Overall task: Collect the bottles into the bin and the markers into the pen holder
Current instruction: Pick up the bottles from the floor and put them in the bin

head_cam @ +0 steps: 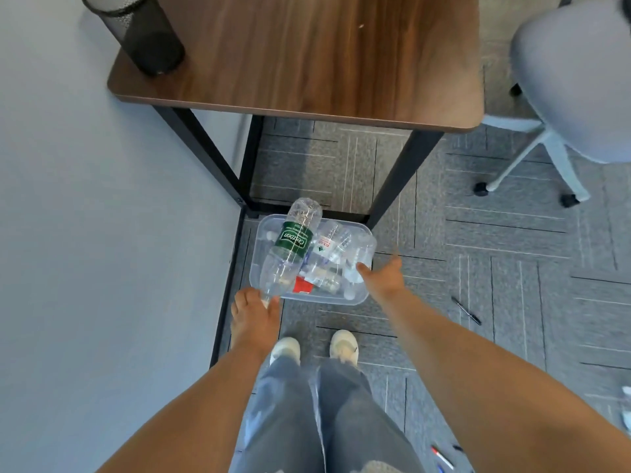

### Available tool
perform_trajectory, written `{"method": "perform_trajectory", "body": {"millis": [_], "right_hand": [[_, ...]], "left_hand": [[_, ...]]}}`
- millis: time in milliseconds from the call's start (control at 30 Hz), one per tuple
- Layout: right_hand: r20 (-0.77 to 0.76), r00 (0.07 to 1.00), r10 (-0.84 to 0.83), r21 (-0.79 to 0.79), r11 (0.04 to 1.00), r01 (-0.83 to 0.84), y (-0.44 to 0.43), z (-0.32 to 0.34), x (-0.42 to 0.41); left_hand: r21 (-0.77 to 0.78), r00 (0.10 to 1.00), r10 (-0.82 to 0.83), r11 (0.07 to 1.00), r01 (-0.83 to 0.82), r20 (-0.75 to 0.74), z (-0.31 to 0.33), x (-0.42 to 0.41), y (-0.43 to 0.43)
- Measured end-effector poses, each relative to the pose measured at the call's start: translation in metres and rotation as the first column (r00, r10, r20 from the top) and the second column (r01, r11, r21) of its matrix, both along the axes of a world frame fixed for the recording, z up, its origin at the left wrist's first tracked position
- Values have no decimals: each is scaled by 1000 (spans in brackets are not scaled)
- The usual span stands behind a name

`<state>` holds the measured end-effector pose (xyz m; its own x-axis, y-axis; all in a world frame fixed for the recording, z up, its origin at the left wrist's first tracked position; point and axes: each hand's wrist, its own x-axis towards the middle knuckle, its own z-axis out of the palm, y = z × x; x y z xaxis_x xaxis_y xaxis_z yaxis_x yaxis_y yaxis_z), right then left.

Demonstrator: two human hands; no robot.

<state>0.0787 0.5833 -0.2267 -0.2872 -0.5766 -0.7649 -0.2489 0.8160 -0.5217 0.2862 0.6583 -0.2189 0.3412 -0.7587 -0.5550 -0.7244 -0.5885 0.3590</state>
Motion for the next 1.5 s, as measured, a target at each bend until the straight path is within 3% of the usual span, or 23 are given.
{"method": "perform_trajectory", "body": {"millis": [367, 467, 600, 767, 1067, 1267, 1500], "right_hand": [[-52, 995, 80, 112, 991, -74, 10, -7, 24], [-37, 995, 90, 104, 991, -85, 6, -10, 42], [-60, 994, 92, 91, 992, -87, 7, -8, 62], [-64, 995, 74, 71, 995, -69, 15, -5, 78], [-55, 998, 8, 32, 999, -6, 24, 5, 82], [-32, 994, -108, 22, 994, 109, 45, 11, 63], [-26, 934, -357, 8, 934, 357, 93, 20, -5]], "left_hand": [[2, 993, -110, 994, 110, -39, -11, 21, -30], [42, 984, -174, 984, 172, 48, -13, 35, -41], [125, 981, -141, 984, 124, 134, -11, 51, -53], [81, 979, -190, 980, 184, 71, -7, 66, -53], [153, 909, -410, 896, 417, -75, -2, 74, -61], [146, 865, -491, 853, 501, -104, 11, 44, -66], [133, 777, -611, 767, 628, -150, 26, -40, -65]]}}
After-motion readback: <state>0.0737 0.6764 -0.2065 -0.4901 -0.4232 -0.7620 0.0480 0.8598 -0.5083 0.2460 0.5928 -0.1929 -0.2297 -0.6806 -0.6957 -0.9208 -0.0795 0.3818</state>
